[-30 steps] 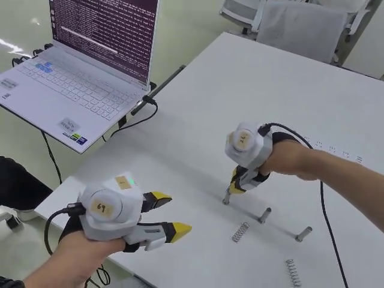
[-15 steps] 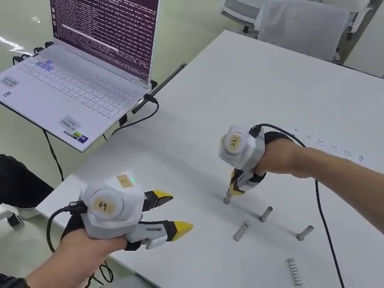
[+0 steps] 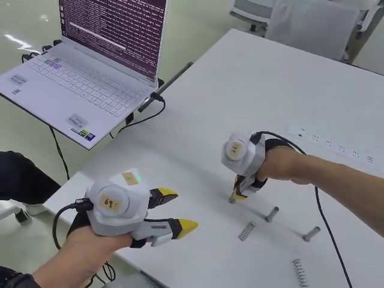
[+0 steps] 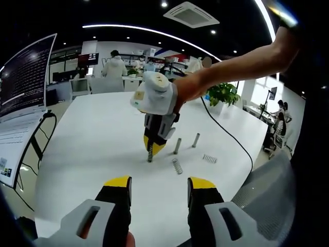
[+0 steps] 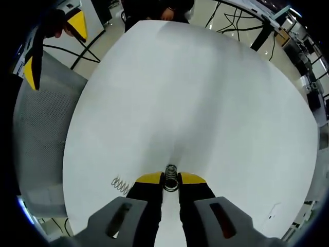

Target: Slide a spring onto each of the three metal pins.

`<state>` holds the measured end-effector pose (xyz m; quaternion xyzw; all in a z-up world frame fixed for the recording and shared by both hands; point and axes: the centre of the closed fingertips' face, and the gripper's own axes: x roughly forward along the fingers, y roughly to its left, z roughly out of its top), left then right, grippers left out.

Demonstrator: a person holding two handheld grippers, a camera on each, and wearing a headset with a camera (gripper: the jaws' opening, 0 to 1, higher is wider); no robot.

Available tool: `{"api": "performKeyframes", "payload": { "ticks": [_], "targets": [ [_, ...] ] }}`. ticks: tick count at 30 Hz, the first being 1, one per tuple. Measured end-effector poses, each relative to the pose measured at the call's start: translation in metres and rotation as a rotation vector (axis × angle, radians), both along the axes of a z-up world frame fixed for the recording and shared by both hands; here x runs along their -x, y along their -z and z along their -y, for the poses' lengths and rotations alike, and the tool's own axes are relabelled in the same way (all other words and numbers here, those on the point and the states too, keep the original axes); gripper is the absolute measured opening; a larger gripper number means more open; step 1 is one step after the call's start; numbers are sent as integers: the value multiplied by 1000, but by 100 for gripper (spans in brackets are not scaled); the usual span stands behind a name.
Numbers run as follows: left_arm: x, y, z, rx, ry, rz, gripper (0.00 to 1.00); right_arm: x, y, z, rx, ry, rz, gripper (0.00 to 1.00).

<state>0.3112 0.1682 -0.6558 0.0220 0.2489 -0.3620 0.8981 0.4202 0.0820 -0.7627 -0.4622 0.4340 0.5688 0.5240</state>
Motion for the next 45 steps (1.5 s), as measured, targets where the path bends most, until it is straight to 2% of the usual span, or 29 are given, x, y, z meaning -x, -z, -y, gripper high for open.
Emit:
{"api": "performKeyframes", "payload": {
  "ticks": [8,17,20,32,45],
  "targets": [
    [-1,0,-2,-2,-2,2,38,0,3,1,2,10,2,9],
    [-1,0,4,-2,11,4,40,4,-4,2,-19,23,-11,13],
    [0,1,8,-2,25,1,41,4,-8,2,-21,-1,14,13],
    [1,3,15,-17,70,-5,46,4,-22,3,-60,27,47,17],
    [3,10,19,-26,93,-18,46,10,-34,21,-85,65,90,24]
  ]
}}
